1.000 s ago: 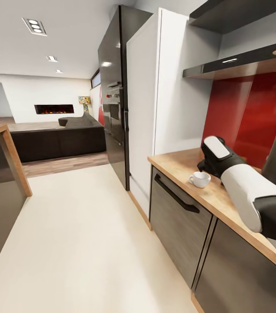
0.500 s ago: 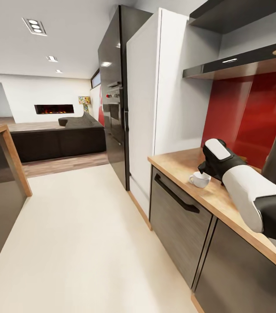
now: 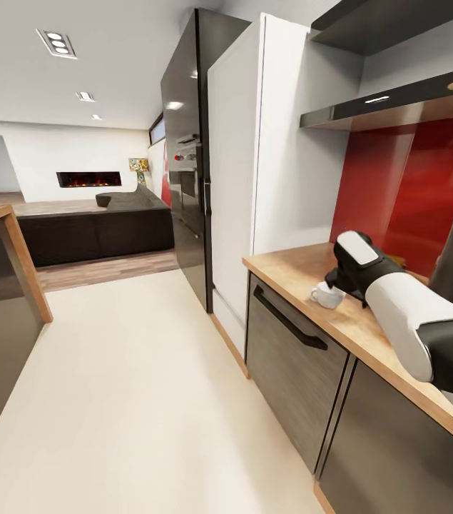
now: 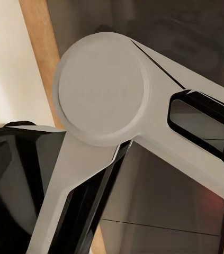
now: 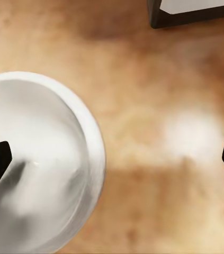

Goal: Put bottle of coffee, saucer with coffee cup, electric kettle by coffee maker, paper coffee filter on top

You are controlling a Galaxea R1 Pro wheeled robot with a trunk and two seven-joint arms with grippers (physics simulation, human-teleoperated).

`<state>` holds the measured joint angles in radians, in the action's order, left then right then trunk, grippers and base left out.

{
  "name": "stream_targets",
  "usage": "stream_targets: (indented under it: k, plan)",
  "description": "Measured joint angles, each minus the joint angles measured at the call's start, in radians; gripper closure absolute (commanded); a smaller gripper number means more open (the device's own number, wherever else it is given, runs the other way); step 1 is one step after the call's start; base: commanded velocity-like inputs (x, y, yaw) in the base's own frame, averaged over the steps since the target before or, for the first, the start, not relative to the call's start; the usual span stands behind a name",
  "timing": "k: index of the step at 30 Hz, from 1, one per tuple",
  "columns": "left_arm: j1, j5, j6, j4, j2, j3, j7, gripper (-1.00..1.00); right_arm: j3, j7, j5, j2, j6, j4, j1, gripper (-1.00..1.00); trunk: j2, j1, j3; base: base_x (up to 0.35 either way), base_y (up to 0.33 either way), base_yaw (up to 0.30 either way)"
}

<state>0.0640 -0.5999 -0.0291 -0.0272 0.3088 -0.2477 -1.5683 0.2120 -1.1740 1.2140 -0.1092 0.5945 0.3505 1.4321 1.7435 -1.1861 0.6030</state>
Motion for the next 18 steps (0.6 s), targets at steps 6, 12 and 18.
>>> stream_targets:
  k: [6,12,18]
  plan:
    - [0.0,0.0,0.0,0.0,0.0,0.0,0.0,-1.0,0.0,0.007,0.0,0.0,0.0,-0.012,0.0,-1.0,0.0,0.0,0.0,0.0,0.0,0.0]
    - [0.0,0.0,0.0,0.0,0.0,0.0,0.0,-1.0,0.0,0.009,0.001,0.0,0.0,-0.014,0.0,-1.0,0.0,0.0,0.0,0.0,0.0,0.0]
    - [0.0,0.0,0.0,0.0,0.0,0.0,0.0,-1.0,0.0,0.01,0.001,0.0,0.0,-0.015,0.0,-1.0,0.0,0.0,0.0,0.0,0.0,0.0]
